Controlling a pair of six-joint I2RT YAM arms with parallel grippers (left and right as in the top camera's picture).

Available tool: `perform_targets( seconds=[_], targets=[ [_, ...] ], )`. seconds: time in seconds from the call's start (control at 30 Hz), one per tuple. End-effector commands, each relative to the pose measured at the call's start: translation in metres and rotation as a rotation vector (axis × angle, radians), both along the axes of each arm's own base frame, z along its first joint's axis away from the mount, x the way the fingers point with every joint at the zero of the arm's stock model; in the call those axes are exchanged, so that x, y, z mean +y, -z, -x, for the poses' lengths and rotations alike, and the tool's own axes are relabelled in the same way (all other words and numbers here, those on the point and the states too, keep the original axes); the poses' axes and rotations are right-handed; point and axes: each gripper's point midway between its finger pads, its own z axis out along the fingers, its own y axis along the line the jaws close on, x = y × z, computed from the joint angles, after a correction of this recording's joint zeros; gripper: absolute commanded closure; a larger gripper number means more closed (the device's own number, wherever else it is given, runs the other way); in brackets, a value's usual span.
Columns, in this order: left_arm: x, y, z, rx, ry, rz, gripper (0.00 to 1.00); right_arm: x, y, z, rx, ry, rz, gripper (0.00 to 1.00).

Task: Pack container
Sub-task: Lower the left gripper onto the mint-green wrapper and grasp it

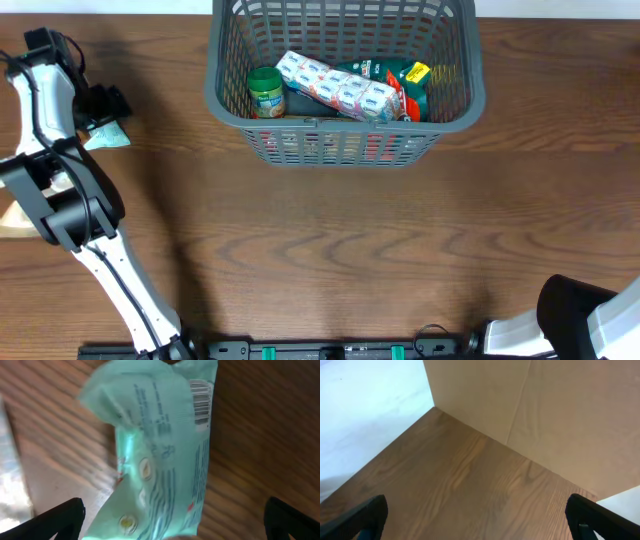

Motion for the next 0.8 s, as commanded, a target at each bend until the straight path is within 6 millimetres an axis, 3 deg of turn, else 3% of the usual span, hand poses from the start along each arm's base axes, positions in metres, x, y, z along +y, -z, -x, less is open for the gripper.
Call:
perform_targets(
  seconds=[0.0, 0.27, 0.3, 0.33, 0.37, 0.4, 0.67, 0.77],
  targets=[
    [-0.006, 0.025, 0.004, 0.040, 0.036, 0.040, 0.01, -0.003, 0.000, 0.002, -0.004, 0.021, -0.002, 0.01],
    [-0.004, 0.033, -0.001, 0.029, 0.036, 0.035, 0.00, -0.003, 0.000, 0.002, -0.004, 0.021, -0.002, 0.01],
    [-0.004, 0.033, -0.001, 0.029, 0.036, 0.035, 0.04, -0.003, 0.000, 0.002, -0.004, 0.021, -0.002, 0.01],
    [-0.004, 0.033, -0.001, 0.030, 0.036, 0.035, 0.36, -0.003, 0.000, 0.002, -0.004, 0.021, -0.002, 0.01],
    [-0.005, 0.033, 0.000, 0.032, 0.036, 0.036, 0.77, -0.003, 0.000, 0.002, -0.004, 0.021, -0.002, 0.01],
    [-0.005, 0.033, 0.000, 0.033, 0.035, 0.037, 0.93, -0.003, 0.000, 0.002, -0.004, 0.021, -0.002, 0.01],
    [-0.009, 0.032, 0.005, 0.049, 0.038, 0.058, 0.94, -0.003, 0.000, 0.002, -0.004, 0.021, -0.002, 0.01],
    [-0.018, 0.022, 0.002, 0.019, 0.045, 0.100, 0.94, -0.003, 0.000, 0.002, -0.004, 0.021, -0.002, 0.01]
  ],
)
